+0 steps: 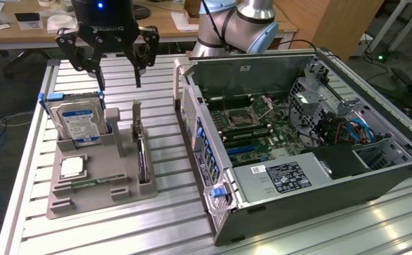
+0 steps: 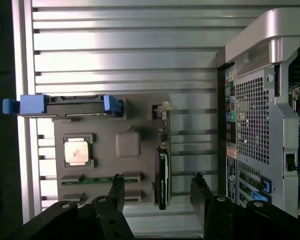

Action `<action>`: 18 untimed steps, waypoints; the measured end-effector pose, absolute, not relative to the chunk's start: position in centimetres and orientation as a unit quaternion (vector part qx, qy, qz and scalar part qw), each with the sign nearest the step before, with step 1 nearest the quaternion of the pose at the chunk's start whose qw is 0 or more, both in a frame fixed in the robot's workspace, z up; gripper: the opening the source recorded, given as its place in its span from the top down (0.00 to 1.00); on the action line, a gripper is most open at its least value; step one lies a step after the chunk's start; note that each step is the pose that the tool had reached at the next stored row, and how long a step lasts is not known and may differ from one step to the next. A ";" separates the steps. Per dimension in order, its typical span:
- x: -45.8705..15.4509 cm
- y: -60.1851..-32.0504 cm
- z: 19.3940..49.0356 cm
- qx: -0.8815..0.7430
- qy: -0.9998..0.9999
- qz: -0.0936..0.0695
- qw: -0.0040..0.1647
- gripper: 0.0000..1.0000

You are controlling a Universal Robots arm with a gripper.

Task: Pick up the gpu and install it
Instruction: 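Pick up the gpu and move the gpu toward the slot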

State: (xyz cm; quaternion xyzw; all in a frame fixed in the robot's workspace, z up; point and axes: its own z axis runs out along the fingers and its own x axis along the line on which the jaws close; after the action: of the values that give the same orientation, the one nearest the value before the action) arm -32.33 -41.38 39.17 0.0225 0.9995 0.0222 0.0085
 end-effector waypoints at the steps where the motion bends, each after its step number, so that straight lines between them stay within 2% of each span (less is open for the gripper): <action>1: -32.3 -41.6 39.1 0.023 0.999 0.022 0.009 0.35; 12: -32.0 -42.2 37.9 0.022 0.999 0.023 0.008 0.35; 18: -31.4 -42.2 37.1 0.021 1.000 0.022 -0.002 0.35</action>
State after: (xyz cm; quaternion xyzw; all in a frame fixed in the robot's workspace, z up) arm -31.41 -42.20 37.10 0.0210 0.9995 0.0224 -0.0023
